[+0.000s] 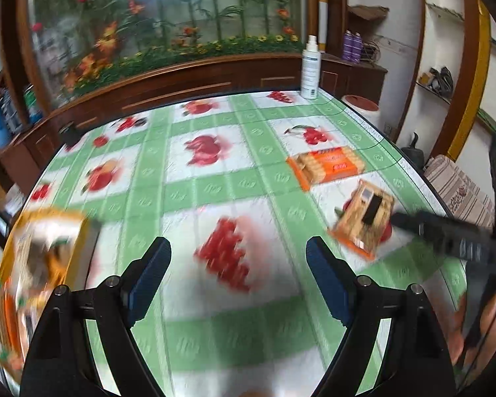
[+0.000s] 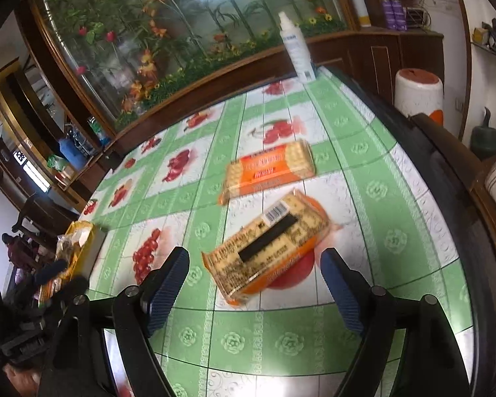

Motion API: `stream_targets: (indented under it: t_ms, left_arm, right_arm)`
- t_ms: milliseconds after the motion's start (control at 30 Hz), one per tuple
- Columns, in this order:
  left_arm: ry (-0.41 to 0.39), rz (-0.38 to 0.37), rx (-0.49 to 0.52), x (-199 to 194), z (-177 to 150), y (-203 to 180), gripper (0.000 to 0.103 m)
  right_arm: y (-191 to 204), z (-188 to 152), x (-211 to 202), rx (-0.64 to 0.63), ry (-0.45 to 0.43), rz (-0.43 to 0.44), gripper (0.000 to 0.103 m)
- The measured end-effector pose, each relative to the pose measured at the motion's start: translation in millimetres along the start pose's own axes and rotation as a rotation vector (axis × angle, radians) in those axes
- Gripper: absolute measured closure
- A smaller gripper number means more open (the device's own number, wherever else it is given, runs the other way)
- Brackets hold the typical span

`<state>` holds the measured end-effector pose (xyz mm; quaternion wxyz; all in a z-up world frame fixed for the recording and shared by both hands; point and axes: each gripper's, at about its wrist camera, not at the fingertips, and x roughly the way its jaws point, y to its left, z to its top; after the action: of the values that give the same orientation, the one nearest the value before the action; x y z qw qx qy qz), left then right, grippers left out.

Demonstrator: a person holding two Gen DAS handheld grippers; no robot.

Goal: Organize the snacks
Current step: 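Grasp the orange chicken soda cracker pack with left tool while right tool grasps the tan cracker pack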

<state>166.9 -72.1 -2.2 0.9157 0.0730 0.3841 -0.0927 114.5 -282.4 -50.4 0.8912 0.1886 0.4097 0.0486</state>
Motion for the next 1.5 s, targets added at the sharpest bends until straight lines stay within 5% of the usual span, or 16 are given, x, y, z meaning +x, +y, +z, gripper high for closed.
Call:
stream_targets:
  t_ms: [400,600,833,1000,1233,1500]
  left_arm:
    - [0.031,-0.084,0.300,96,63,-64,0.019]
    - [0.057,-0.186,0.474,120,71,-98,0.019]
    - [0.126,-0.201,0.591,153,75,-124,0.018]
    - [0.119,-0.207,0.562,158,76,-128,0.019]
    - [0.099,-0.216,0.496,151,65,-112,0.038]
    - [0.154,-0.117,0.365,140,49,-67,0.041]
  right_arm:
    - [1,-10,19,0.012,0.077,-0.110,0.016]
    - [-12,-7,24,0.034,0.091,-0.122,0.014]
    - [-15,-6,32,0.014,0.087,-0.136,0.011]
    - [-10,-5,36,-0.014,0.085,-0.157,0.008]
    - [-1,-3,43,-0.043,0.091,-0.184,0.006]
    - [17,4,58,-0.077,0.106,-0.230,0.003]
